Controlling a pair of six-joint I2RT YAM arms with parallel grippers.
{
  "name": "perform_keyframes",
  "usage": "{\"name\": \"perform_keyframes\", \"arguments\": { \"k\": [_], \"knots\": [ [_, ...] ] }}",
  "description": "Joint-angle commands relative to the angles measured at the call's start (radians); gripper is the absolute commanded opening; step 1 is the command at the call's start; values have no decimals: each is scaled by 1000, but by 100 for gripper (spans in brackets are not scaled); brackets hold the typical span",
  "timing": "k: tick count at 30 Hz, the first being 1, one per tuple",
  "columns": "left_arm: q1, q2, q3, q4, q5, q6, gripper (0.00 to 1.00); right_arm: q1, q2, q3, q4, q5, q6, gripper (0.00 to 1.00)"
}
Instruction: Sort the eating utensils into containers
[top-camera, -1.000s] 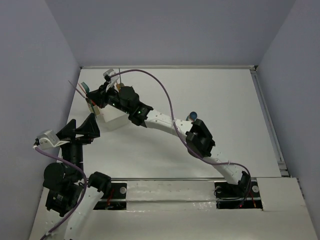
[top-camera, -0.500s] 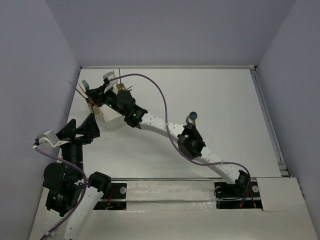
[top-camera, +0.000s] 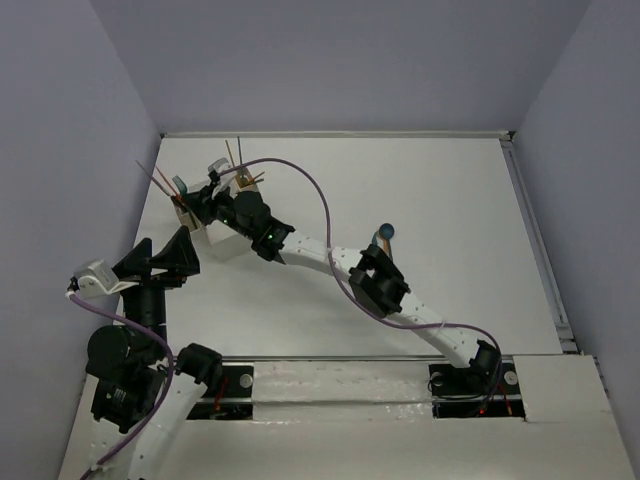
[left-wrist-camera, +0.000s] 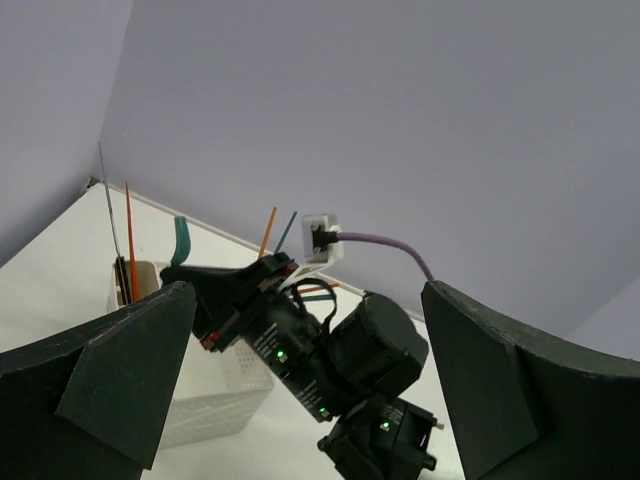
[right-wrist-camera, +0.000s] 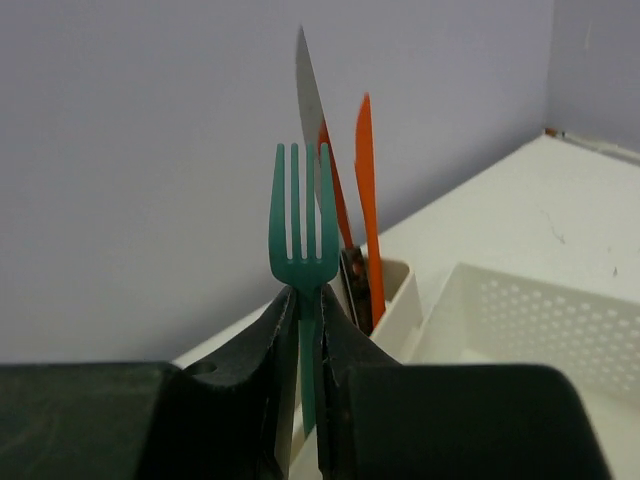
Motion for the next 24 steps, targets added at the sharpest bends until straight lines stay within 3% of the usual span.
{"name": "perform_keyframes", "arguments": {
  "k": [1,2,4,5,6,13,17,19,24],
  "knots": [
    [-6,10,-8,52,4,12,99,8,-79,-90,55,-41,-28,19],
    [-6,10,-8,52,4,12,99,8,-91,-97,47,-45,-33,22],
    [-6,8,-8,52,2,12,99,8,-117,-136,47,-48,-36,40],
    [-6,8,-8,49,1,10,99,8,-128,-147,42,-54,-37,54],
    [3,7,-8,51,2,10,99,8,-139,-158,24,-64,-39,60],
    [23,13,-8,49,7,12,99,8,-287,-244,-34,-62,-39,82],
    [23,10,-8,49,6,15,99,8,-445,-434,-36,-23,-30,84],
    [23,10,-10,46,6,16,99,8,-588,-552,-57,1,-11,80],
    [23,7,-13,43,28,18,99,-70,-899,-984,-319,124,51,52]
  ]
}}
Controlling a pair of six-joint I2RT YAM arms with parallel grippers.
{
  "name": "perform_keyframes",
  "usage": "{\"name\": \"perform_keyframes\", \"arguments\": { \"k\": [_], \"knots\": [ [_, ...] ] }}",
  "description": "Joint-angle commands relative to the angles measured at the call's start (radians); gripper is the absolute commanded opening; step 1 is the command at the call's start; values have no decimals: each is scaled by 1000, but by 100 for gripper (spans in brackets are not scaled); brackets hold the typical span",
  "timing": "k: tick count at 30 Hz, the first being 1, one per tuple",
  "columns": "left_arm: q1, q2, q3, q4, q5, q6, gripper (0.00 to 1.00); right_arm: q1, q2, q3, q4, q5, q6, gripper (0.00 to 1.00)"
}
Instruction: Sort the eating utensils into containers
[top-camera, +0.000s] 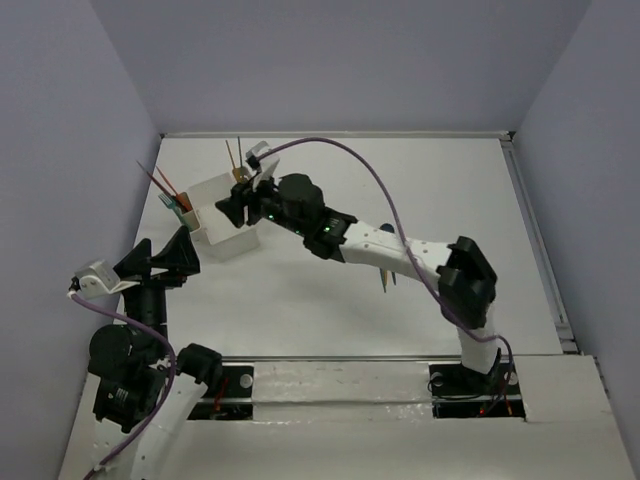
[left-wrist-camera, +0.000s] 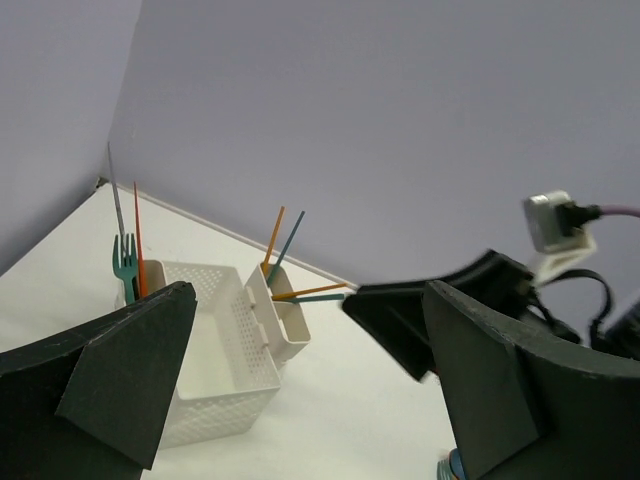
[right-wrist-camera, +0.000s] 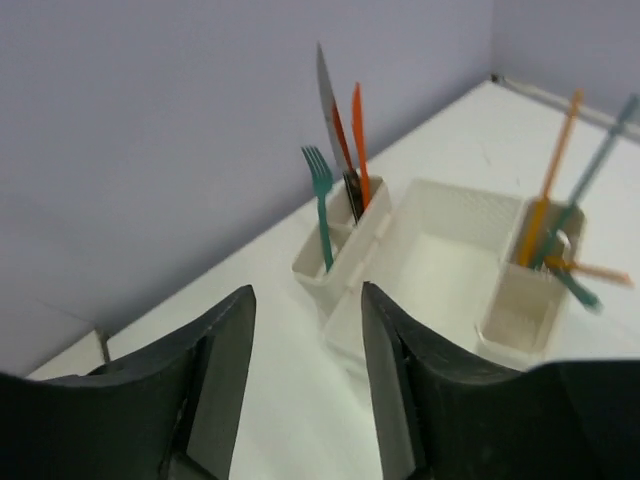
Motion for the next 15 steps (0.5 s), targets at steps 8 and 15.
{"name": "perform_keyframes", "arguments": {
  "k": [8,15],
  "knots": [
    [-7,3,-11,49,49,15,99,-373,-557,-684,-620,150,208,34],
    [-16,17,-11,47,52,18,99,-479,-477,-657,-742,143,162,32]
  ]
}}
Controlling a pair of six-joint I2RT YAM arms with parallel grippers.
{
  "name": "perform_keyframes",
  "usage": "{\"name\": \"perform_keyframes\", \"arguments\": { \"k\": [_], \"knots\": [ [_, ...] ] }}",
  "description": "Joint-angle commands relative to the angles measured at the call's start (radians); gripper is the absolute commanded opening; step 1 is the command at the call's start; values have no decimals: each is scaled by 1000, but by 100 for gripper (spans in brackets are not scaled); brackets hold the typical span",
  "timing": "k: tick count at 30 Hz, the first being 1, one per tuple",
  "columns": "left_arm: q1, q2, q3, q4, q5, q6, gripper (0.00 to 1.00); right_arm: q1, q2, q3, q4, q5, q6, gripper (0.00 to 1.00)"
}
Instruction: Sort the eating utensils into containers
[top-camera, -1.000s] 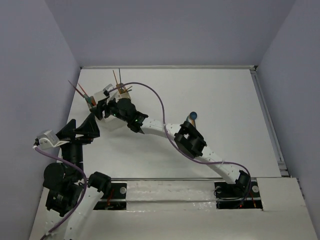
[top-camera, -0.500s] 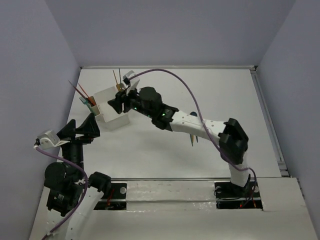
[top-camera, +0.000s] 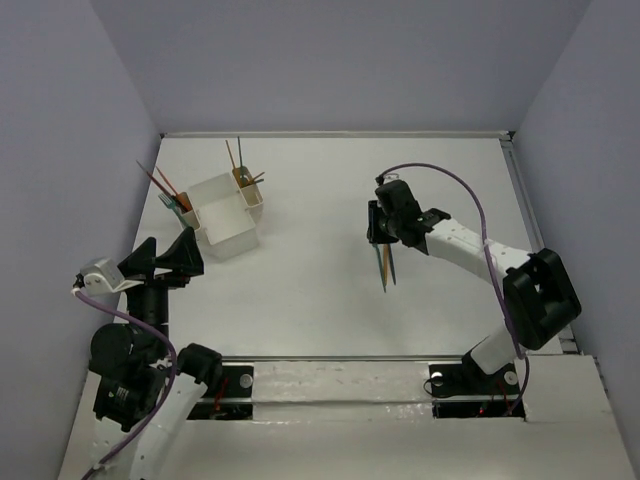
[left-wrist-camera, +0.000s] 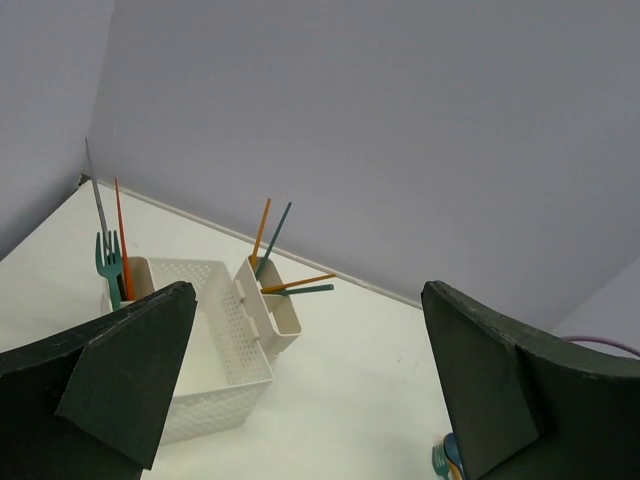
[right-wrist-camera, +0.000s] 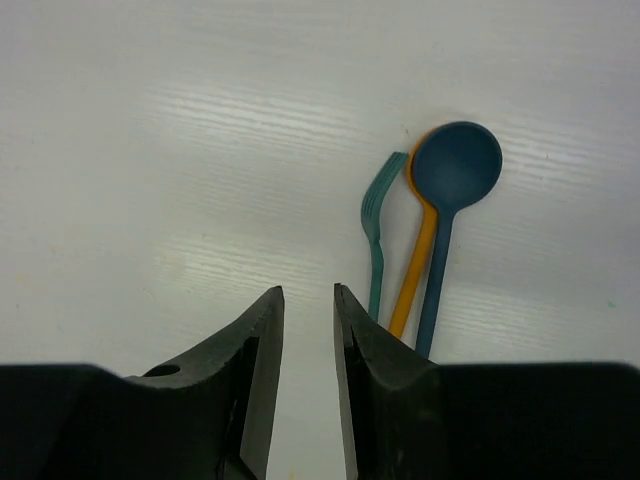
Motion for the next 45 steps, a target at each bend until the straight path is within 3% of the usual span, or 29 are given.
{"name": "perform_keyframes", "arguments": {
  "k": [1,8,27,30,36,40,45],
  "knots": [
    [-8,14,-3,46,14,14,99,-50,48,31,-95,-23,-20,32],
    [-8,13,-3,46,16,14,99,-50,111,30,-90,-42,-32,37],
    [-17,10,-3,46,17,13,99,-50,266,122,-109,-19,-47,34],
    [-17,10,-3,46,16,14,99,-50,283,126,-112,-25,-47,26],
    [-17,8,-3,47,14,14,99,-21,327,143,-106,-39,-46,19],
    [-17,8,-3,46,14,14,99,11,335,157,-97,-42,-40,1],
    [-17,5,-3,46,14,13,99,48,286,194,-51,-100,-33,0]
  ]
}}
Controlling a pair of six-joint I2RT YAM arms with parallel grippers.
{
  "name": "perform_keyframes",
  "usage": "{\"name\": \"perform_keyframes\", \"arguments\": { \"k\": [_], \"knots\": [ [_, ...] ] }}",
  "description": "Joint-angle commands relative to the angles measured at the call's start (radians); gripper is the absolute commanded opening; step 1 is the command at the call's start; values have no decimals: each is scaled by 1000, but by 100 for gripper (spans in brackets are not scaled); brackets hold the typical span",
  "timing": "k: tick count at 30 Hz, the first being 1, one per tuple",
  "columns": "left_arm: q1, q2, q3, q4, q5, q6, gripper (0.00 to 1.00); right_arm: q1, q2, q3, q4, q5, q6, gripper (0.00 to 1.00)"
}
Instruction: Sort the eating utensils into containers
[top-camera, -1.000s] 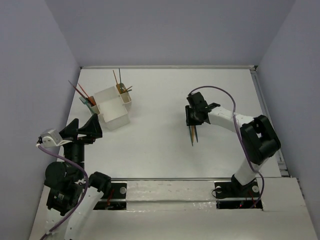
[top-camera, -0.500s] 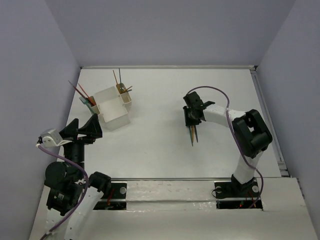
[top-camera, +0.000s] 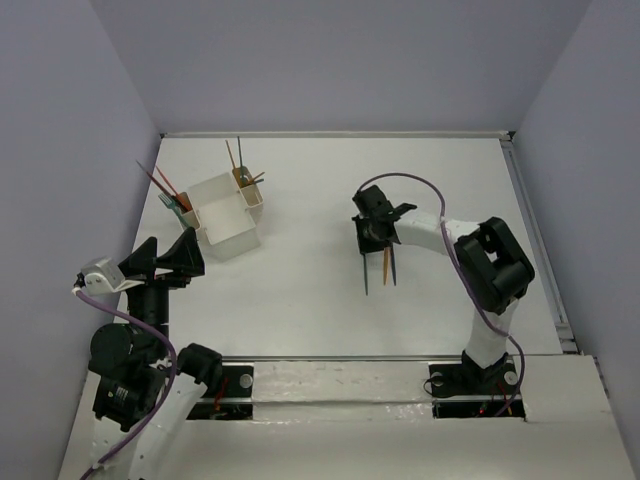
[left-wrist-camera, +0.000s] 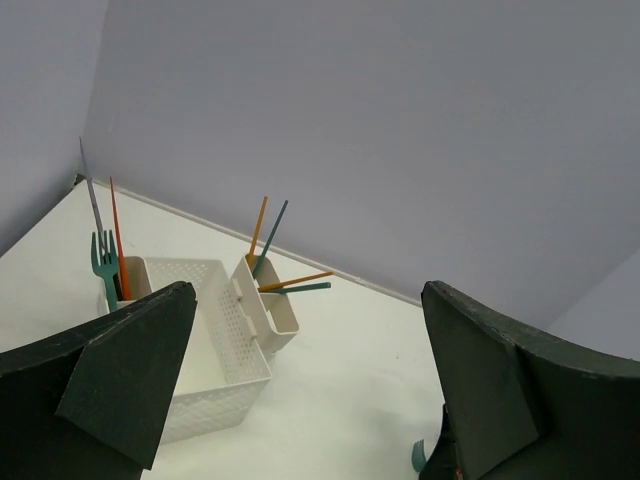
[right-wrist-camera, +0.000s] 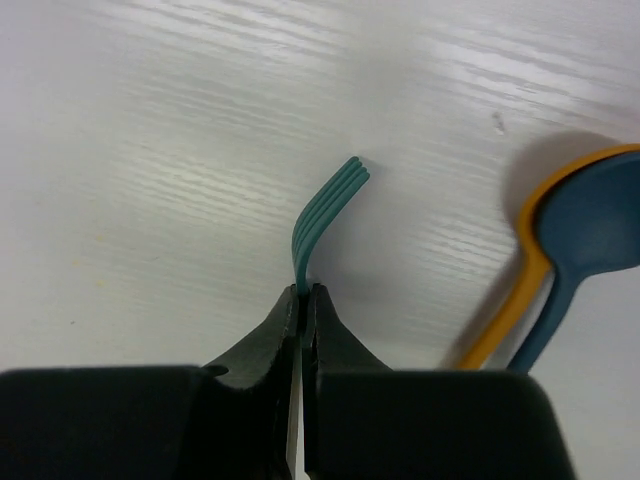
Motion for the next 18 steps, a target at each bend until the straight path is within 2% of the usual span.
{"name": "perform_keyframes", "arguments": {
  "k": [1,8,12,18],
  "knots": [
    [-6,5,-3,46,12,9,99,56,-42,64,76,-74,6,0],
    [-6,8,-3,46,10,8,99,159,-135,133,313,-171,14,0],
    [-6,8,-1,46,7,8,99,243,-85,221,499,-214,18,0],
    [-6,5,0,44,-16,3,99,299,56,403,690,-226,9,0]
  ]
}}
